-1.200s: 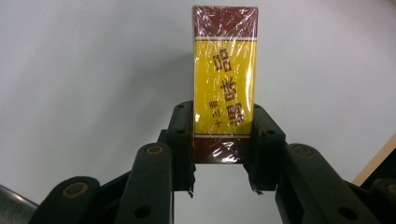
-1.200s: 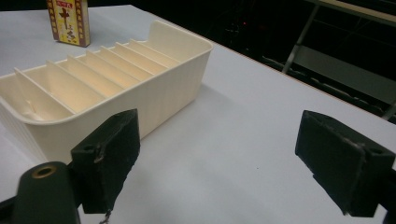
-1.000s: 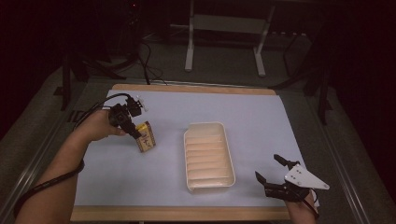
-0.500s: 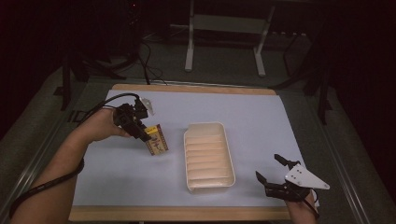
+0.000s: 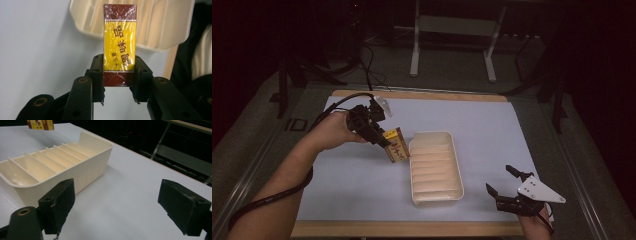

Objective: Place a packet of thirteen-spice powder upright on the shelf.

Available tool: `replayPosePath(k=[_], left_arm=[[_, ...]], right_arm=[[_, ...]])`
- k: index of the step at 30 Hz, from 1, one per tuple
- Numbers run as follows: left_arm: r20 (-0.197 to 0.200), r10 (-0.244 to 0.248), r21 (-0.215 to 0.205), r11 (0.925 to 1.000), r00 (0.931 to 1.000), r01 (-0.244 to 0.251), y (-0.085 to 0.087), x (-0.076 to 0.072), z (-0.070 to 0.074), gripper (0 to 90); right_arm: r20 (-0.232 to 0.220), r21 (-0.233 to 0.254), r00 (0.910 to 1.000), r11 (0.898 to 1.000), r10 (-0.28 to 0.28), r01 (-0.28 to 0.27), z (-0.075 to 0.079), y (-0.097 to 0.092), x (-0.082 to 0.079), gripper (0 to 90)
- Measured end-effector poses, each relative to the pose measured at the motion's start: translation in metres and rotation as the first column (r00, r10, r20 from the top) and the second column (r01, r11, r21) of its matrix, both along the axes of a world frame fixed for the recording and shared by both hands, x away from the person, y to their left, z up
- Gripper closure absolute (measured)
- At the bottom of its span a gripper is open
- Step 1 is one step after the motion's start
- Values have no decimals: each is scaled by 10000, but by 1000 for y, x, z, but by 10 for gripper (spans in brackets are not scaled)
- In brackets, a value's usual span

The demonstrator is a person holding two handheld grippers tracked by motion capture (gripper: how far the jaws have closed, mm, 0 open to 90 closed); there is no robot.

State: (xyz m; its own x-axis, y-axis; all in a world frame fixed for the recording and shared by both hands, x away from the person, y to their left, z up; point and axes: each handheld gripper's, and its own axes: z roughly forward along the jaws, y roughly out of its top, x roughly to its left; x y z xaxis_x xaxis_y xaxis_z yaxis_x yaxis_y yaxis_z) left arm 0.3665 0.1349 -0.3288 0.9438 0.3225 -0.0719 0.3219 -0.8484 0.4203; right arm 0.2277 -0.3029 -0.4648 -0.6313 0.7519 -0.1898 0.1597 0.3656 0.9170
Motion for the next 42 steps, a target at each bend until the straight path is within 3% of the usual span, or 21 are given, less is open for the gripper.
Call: replayPosePath(k=[9,14,21,25,32,42], left_arm=[[198,-754,-246,9968,9970,759,-32,-15,10,678],[308,-682,-365,9969,9972,693,-45,-22,12,678],[651,-1371,-995,9847,9884,1432,-62,-36,12,678],[714,-1529,-1112,9808,9857,1602,-71,-41,10,678],[543,-1875,-1278,9728,9808,1931,-80,-47,-3,678],[223,-2360,-712,9689,9715,2370,-93,-51,-26,678]], right_arm=[[5,-23,10000,10000,32,-32,0,0,0,144],[-13,-28,10000,10000,41,-41,0,0,0,144],[-16,-42,10000,10000,75,-75,0,1,0,144],[5,-66,10000,9999,98,-98,0,1,0,145],[1,-66,9999,9999,110,-110,0,1,0,145],[-52,-97,9999,9998,155,-156,-1,1,1,145]])
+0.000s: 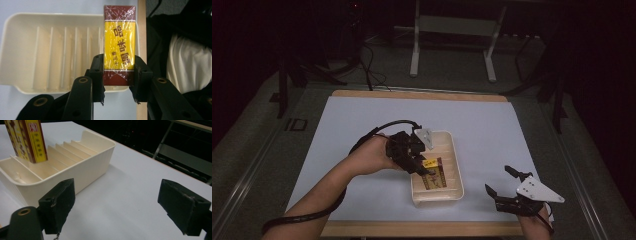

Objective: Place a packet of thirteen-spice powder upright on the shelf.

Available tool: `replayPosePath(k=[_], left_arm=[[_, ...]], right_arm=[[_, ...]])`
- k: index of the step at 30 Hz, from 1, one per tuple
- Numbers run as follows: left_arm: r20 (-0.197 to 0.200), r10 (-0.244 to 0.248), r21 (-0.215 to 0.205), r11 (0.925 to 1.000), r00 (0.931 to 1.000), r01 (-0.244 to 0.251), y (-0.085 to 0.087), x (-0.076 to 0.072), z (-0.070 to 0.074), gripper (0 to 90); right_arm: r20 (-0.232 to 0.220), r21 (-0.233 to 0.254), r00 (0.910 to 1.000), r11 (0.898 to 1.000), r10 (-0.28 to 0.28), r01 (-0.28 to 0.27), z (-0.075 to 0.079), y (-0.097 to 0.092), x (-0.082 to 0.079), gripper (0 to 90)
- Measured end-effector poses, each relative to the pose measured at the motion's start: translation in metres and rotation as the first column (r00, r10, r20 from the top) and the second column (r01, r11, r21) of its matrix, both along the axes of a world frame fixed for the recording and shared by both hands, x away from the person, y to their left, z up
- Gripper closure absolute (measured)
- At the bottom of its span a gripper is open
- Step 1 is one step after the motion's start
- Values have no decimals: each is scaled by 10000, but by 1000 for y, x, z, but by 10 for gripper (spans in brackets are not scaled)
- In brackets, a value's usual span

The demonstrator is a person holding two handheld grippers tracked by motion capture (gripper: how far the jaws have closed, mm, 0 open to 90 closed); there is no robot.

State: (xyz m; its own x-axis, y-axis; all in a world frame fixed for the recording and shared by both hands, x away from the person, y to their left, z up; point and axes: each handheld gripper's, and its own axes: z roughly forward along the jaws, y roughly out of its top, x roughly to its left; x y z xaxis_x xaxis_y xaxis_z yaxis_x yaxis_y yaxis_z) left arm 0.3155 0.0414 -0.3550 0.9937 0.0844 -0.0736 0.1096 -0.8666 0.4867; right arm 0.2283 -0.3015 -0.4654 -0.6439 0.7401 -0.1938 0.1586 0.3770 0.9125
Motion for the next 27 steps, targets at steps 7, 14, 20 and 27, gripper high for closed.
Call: replayPosePath(k=[7,14,20,27], left_arm=[[-45,-33,-3,10000,10000,33,-5,2,-5,678],[-9,45,-2,10000,10000,-45,-6,5,-4,678],[137,96,229,9997,9999,-99,-6,7,-4,677],[44,-63,422,9991,10000,61,-10,5,-12,677]], right_arm=[[-6,-37,10000,10000,39,-39,0,0,0,145],[-36,-45,10000,10000,47,-47,0,0,0,145],[-36,-59,10000,10000,58,-58,0,0,0,145],[-46,-57,10000,10000,64,-64,0,0,0,146]])
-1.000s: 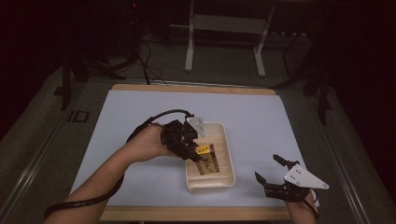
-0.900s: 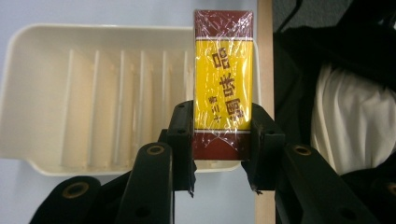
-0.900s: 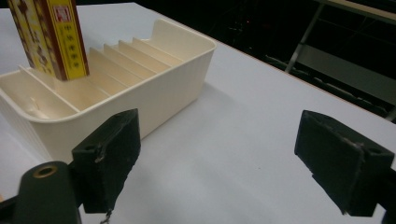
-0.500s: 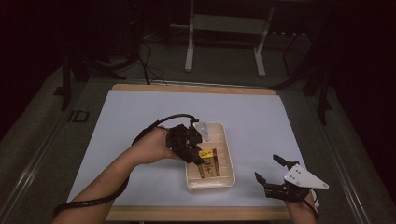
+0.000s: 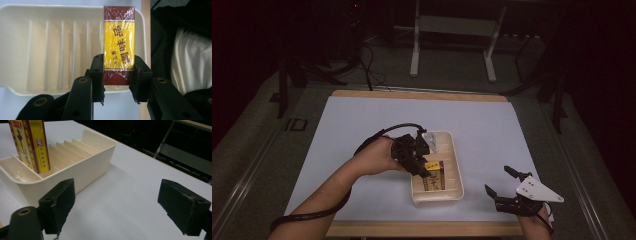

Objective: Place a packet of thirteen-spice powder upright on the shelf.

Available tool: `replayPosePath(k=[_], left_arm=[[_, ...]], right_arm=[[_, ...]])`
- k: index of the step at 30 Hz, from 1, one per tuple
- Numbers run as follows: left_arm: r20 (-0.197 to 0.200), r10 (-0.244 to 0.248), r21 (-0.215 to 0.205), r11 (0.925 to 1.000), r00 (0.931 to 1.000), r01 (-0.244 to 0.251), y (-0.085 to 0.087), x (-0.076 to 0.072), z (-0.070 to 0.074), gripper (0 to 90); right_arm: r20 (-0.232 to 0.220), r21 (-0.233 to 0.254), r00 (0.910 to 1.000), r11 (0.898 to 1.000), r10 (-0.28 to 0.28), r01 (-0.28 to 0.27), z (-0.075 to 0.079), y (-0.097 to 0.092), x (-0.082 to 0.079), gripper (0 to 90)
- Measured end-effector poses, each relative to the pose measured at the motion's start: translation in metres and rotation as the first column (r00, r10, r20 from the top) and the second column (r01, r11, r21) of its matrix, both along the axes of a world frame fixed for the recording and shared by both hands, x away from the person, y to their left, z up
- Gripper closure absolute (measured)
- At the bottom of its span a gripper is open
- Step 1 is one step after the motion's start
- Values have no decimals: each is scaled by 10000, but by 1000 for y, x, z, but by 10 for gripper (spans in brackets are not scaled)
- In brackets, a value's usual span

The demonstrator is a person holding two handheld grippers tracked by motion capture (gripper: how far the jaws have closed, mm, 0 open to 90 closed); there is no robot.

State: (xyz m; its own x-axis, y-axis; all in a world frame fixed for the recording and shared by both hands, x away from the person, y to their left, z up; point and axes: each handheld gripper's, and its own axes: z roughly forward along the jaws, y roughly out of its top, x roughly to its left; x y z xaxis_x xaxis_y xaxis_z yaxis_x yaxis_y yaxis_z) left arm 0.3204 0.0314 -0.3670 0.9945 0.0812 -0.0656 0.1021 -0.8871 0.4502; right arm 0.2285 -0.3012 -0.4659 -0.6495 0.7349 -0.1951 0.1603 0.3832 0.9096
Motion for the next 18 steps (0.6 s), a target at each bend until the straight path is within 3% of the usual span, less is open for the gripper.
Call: replayPosePath(k=[4,10,18], left_arm=[[-123,-19,78,10000,9999,20,-2,1,-6,677],[18,-88,193,9998,10000,88,-6,2,-16,676],[-87,-116,620,9980,9999,122,-14,5,-33,676]], right_arm=[[8,-7,10000,10000,7,-7,0,0,0,146],[-14,-10,10000,10000,3,-3,0,0,0,146],[-26,-10,10000,10000,12,-12,-1,0,0,146]])
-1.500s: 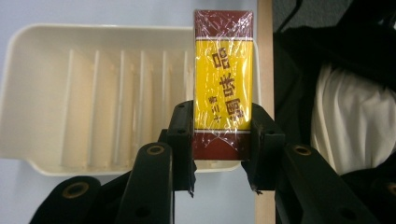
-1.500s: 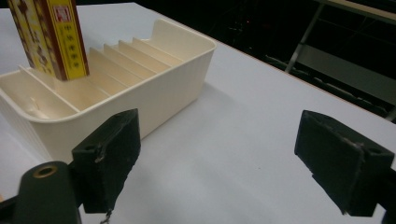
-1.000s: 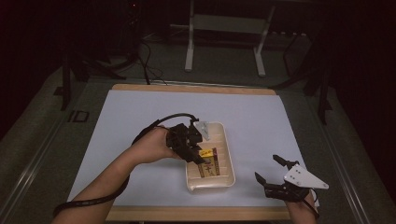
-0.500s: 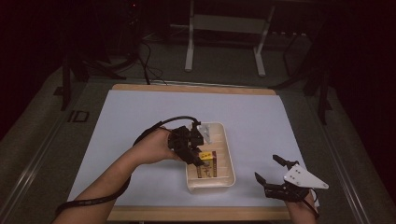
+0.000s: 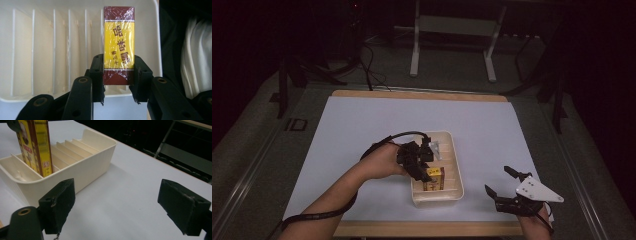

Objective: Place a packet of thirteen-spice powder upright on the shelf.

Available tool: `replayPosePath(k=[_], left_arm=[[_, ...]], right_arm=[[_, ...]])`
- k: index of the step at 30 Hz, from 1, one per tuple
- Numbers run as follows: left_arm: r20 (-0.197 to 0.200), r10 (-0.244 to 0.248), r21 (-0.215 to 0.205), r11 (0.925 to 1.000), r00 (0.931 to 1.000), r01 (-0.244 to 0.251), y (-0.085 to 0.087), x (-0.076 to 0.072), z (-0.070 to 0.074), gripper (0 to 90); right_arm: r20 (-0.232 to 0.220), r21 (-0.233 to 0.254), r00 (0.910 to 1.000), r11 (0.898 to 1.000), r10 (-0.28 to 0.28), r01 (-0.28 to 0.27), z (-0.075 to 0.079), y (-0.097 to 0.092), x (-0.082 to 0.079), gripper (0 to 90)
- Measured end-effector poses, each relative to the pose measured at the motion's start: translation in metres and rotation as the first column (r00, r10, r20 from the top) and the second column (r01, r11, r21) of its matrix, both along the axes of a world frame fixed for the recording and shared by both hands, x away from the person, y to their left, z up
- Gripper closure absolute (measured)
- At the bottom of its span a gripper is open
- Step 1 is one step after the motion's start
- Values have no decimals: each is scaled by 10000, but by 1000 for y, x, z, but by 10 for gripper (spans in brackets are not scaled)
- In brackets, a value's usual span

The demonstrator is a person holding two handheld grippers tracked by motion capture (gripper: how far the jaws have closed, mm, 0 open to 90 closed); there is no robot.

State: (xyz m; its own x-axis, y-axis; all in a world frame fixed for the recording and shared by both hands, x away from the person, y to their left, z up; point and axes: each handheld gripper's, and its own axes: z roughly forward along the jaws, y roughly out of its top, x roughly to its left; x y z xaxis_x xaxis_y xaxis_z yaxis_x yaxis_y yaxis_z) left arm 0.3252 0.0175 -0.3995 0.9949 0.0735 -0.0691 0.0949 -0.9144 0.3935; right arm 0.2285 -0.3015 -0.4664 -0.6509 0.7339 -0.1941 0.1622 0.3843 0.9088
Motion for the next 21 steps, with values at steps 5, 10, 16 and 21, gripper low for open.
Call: replayPosePath(k=[5,10,16,21], left_arm=[[-109,-35,147,9999,9999,37,-3,3,-6,676],[-129,-109,320,9994,9999,113,-8,3,-9,675],[-166,-93,187,9998,9998,96,-8,4,-10,675],[-48,-88,1,10000,9999,88,-8,3,-10,668]], right_arm=[[2,12,10000,10000,13,-13,0,0,0,146],[1,-1,10000,10000,18,-18,0,0,0,146],[5,-11,10000,10000,22,-22,0,0,0,146],[1,-13,10000,10000,24,-24,0,0,0,146]])
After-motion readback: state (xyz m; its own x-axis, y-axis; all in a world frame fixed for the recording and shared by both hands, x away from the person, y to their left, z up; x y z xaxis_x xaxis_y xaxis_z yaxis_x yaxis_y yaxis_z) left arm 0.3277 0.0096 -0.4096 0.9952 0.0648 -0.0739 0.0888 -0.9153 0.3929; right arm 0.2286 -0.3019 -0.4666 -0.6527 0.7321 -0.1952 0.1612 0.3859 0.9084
